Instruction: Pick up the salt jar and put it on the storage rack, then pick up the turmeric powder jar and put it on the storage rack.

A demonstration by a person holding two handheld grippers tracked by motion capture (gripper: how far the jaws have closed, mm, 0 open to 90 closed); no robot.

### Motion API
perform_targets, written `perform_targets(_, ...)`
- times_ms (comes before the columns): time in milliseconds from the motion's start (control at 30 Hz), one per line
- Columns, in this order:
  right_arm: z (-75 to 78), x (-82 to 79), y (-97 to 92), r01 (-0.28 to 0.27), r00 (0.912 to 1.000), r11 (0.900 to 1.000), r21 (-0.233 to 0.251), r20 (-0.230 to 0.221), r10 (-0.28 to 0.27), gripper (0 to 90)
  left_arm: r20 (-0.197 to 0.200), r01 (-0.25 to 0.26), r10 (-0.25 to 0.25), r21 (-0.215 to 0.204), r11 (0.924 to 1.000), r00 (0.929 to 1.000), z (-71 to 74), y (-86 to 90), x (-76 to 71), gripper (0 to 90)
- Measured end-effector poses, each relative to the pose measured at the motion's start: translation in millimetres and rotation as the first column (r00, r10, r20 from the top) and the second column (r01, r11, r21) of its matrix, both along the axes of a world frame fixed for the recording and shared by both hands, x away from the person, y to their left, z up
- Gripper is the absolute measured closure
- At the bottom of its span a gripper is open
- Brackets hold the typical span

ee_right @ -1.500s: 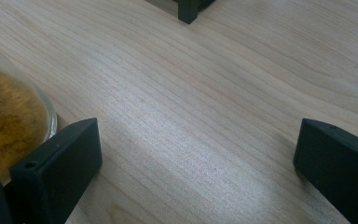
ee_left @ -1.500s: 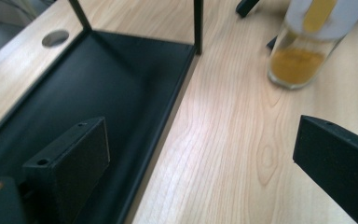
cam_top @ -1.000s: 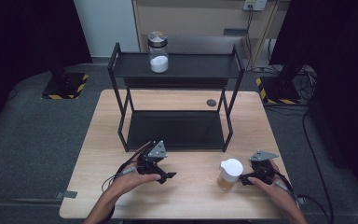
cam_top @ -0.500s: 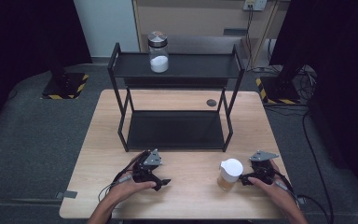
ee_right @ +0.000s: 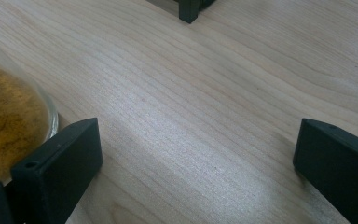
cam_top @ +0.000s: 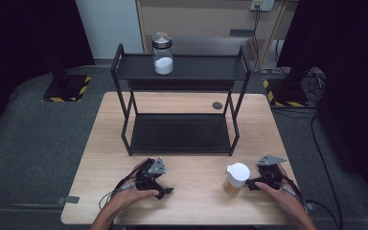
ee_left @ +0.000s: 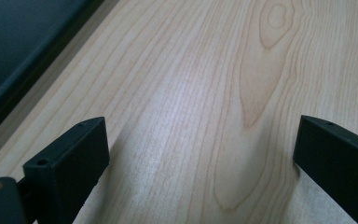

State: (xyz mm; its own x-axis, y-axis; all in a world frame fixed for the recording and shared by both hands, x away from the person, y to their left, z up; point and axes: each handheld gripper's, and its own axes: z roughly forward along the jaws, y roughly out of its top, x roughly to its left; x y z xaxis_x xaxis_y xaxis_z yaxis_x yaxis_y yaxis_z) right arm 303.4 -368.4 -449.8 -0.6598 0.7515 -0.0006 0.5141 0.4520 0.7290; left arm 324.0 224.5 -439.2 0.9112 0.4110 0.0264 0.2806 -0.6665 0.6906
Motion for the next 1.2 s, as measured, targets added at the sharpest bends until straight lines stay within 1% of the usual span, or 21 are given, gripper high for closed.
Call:
perform_targets(67, 0.0, 0.0, 0.0, 0.000, 1.0000, 1.0000, 0.000, 0.000, 0.000, 2.1, -0.001, -0.003, 0.003, -0.006, 1.0000, 1.0000, -0.9, 0.5, -0.1, 1.9)
perform_targets(133, 0.0, 0.0, -0.1, 0.000, 1.0000, 1.0000, 0.000, 0.000, 0.000, 2.1, -0.005, -0.003, 0.003, -0.004, 1.0000, 1.0000, -0.6, 0.5, 0.5, 1.5)
perform_targets(233, 0.1, 0.0, -0.2, -0.001, 1.0000, 1.0000, -0.001, 0.000, 0.001, 2.1, -0.013, -0.011, 0.011, -0.018, 0.9998, 0.9999, -2.9, 2.3, 0.7, 1.3)
perform_targets(433, 0.0, -0.1, -0.5, -0.004, 1.0000, 1.0000, -0.002, 0.001, 0.004, 2.1, -0.012, -0.002, 0.001, -0.037, 0.9993, 0.9999, -6.8, 6.0, 1.0, 0.0)
perform_targets(1200, 0.1, -0.1, -0.4, -0.003, 1.0000, 1.0000, -0.002, 0.000, 0.003, 2.1, -0.011, -0.002, 0.001, -0.036, 0.9994, 0.9999, -6.8, 5.8, 0.9, 0.0)
